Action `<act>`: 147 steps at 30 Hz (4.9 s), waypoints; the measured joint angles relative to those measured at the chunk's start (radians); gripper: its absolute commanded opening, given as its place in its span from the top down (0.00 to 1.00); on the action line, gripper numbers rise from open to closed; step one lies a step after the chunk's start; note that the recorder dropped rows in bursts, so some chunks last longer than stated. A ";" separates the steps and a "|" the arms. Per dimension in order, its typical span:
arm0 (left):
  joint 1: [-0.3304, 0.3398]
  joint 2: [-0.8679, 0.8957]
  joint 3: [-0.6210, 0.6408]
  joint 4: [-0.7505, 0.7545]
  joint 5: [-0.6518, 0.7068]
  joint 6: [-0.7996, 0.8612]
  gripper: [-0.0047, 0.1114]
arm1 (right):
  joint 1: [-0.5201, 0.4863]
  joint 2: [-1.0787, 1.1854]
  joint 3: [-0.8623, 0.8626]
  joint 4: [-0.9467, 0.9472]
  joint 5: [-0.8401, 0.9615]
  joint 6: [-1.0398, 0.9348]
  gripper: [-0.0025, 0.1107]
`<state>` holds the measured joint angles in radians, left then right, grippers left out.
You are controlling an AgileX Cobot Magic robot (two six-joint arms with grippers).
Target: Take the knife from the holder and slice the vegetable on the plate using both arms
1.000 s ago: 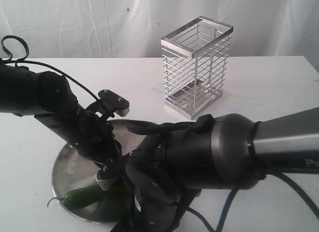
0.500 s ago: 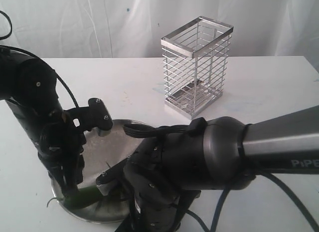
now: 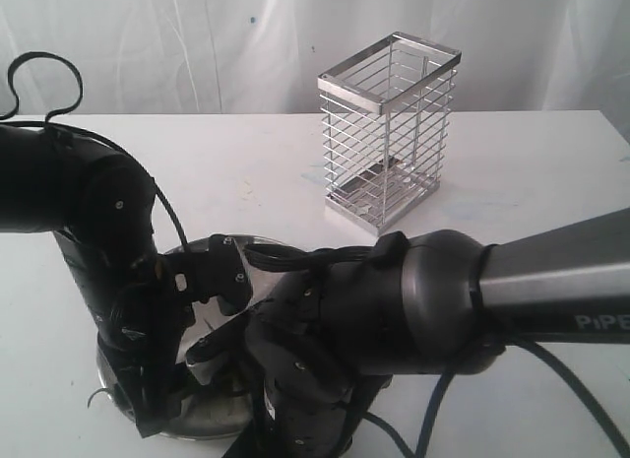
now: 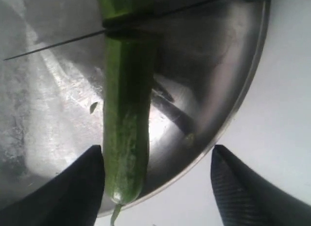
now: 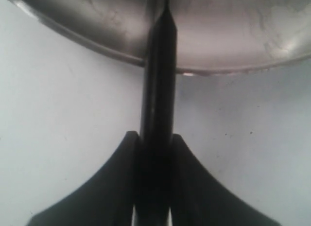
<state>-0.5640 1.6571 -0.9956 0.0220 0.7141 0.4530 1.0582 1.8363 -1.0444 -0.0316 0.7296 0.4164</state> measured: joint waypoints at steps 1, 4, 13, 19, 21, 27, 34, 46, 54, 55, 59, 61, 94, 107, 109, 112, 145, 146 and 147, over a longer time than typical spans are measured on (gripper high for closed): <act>0.000 0.005 0.000 -0.003 0.000 0.000 0.39 | 0.000 0.000 0.000 0.002 0.000 0.000 0.98; 0.000 0.027 0.000 -0.010 -0.009 -0.004 0.41 | 0.000 0.000 0.000 0.004 0.000 0.000 0.98; 0.000 0.098 0.000 -0.022 -0.108 -0.163 0.72 | 0.000 0.002 -0.008 0.004 0.005 -0.027 0.98; 0.000 0.098 0.000 -0.029 -0.126 -0.273 0.80 | -0.011 0.002 -0.064 -0.017 0.061 -0.050 0.98; 0.000 0.098 0.000 -0.029 -0.139 -0.299 0.80 | -0.017 0.005 -0.086 -0.024 0.074 -0.064 0.98; 0.000 0.098 0.000 -0.030 -0.174 -0.356 0.80 | -0.039 0.036 -0.123 -0.053 0.120 -0.088 0.98; 0.011 0.098 0.000 -0.022 -0.188 -0.380 0.80 | -0.049 0.056 -0.137 -0.056 0.136 -0.124 0.98; 0.101 0.098 0.000 -0.064 -0.202 -0.422 0.80 | -0.051 0.064 -0.138 -0.070 0.136 -0.133 0.98; 0.105 0.098 0.000 -0.113 -0.202 -0.413 0.80 | -0.053 0.066 -0.146 -0.086 0.148 -0.141 0.98; 0.107 0.098 0.000 -0.122 -0.202 -0.409 0.80 | -0.053 0.068 -0.151 -0.089 0.151 -0.145 0.98; 0.107 0.098 0.000 -0.145 -0.202 -0.401 0.80 | -0.064 0.083 -0.175 -0.093 0.168 -0.169 0.98; 0.107 0.098 0.000 -0.147 -0.202 -0.397 0.78 | -0.064 0.089 -0.182 -0.097 0.173 -0.173 0.98; 0.109 0.013 0.126 -0.096 -0.236 -0.393 0.58 | -0.069 0.045 -0.202 -0.103 0.191 -0.175 0.98; 0.109 -0.070 0.076 -0.101 -0.195 -0.393 0.42 | -0.069 0.042 -0.202 -0.051 0.208 -0.173 0.98; 0.109 -0.089 0.074 -0.090 -0.183 -0.393 0.42 | -0.069 0.041 -0.202 -0.051 0.209 -0.173 0.98; 0.109 -0.112 0.072 -0.057 -0.160 -0.396 0.42 | -0.059 0.034 -0.202 -0.051 0.210 -0.173 0.98; 0.229 -0.257 0.090 0.117 -0.154 -0.578 0.43 | -0.014 -0.033 -0.155 0.032 0.172 -0.173 0.98; 0.229 -0.257 0.090 0.117 -0.154 -0.578 0.43 | -0.014 -0.033 -0.155 0.032 0.170 -0.173 0.98; 0.229 -0.257 0.090 0.115 -0.154 -0.578 0.43 | -0.014 -0.033 -0.155 0.037 0.169 -0.173 0.98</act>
<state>-0.3352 1.3998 -0.9055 0.1365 0.5597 -0.1254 1.0445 1.8030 -1.1996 0.0057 0.8986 0.2438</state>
